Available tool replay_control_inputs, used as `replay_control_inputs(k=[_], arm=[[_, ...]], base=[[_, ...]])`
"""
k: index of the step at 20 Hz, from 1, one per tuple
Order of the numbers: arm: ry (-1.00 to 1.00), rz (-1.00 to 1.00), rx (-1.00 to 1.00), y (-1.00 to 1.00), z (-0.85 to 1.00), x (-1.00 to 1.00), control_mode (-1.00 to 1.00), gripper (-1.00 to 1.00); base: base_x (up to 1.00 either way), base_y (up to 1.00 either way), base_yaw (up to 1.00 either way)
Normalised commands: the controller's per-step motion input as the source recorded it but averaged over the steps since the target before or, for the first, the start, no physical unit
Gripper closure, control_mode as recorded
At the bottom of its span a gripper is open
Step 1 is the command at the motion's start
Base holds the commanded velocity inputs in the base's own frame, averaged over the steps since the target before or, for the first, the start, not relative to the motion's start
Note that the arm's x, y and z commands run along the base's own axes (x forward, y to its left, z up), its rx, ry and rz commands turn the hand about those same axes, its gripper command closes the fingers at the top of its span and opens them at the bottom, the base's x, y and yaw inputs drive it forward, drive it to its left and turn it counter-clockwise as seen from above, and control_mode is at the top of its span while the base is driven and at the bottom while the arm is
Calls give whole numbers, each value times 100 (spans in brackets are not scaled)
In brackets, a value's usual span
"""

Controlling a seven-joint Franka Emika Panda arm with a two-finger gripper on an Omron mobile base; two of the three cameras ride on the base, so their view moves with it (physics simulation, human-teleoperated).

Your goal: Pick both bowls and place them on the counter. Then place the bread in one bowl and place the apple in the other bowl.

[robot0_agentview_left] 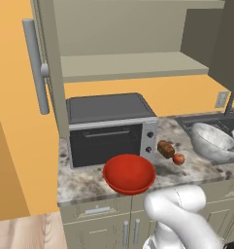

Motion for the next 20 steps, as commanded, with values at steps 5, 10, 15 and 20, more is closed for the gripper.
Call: replay_control_inputs(k=[5, 10, 15, 20], arm=[[0, 3, 0, -18, -15, 56, -100, 100], [0, 1, -3, -3, -20, 49, -100, 100], [0, 0, -5, 0, -19, 38, -100, 100], [0, 1, -4, 0, -16, 32, -100, 100]], base=[[0, 0, 0], [0, 0, 0], [0, 0, 0], [0, 0, 0]])
